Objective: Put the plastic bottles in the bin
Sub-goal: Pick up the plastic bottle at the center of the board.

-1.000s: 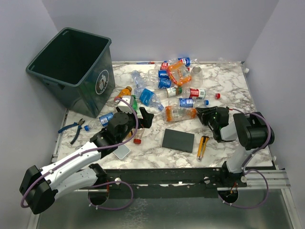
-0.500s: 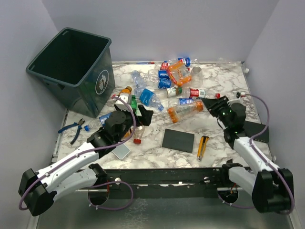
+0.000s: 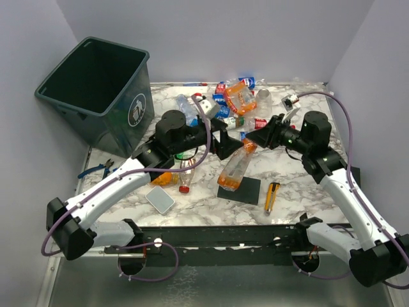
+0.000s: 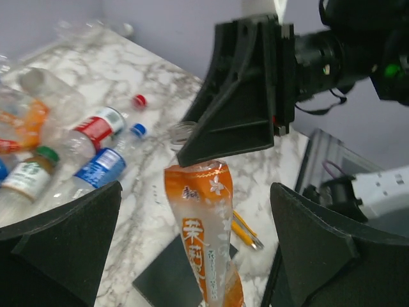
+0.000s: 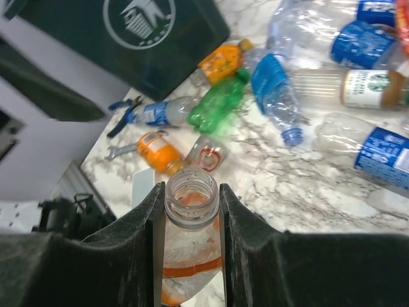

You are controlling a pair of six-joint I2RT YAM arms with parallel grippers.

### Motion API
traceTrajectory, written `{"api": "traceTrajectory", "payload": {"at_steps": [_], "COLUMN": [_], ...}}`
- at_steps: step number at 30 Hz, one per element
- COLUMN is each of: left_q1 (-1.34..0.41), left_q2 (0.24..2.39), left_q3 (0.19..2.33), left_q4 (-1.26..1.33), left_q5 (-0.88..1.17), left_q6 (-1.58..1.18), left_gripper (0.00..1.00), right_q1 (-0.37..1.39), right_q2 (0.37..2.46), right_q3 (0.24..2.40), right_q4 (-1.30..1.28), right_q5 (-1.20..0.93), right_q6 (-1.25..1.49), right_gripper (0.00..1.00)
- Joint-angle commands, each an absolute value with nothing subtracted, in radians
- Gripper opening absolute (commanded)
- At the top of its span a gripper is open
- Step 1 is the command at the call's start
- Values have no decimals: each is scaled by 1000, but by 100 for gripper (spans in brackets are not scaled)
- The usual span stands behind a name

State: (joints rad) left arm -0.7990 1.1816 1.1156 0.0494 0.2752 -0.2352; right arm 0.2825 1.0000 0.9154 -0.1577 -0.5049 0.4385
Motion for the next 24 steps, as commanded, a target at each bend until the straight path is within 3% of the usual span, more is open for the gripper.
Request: {"api": "traceTrajectory", "payload": {"at_steps": [1, 13, 15, 19, 22, 23, 24], "left_q1": [-806, -821, -824, -825, -824, -825, -825], "left_q2": [1283, 1329, 1341, 1341, 1328, 1321, 1314], "left_q3": [1168, 1128, 1128, 1127, 1122, 1118, 1112], "left_q4": [-40, -55, -58, -57, -52, -44, -32], "left_q5": [603, 630, 603, 521, 488, 481, 475], "left_q6": [-252, -286, -288, -287, -285, -285, -287], "left_gripper": [99, 98, 88, 51, 37, 33, 30], "right_q1": [325, 402, 427, 448, 451, 451, 451], "right_q2": [1003, 1037, 1043, 1051, 1039, 1032, 1022], "right_q3": [988, 1090, 1104, 1119, 1121, 1122, 1121], "right_q4": [-205, -187, -186, -190, -190, -190, -190], "right_q5": [-637, -655, -644, -626, -623, -622, -620], "right_q6": [357, 340, 338, 343, 360, 368, 374], "right_gripper": [1, 1, 1, 1, 3, 13, 30]}}
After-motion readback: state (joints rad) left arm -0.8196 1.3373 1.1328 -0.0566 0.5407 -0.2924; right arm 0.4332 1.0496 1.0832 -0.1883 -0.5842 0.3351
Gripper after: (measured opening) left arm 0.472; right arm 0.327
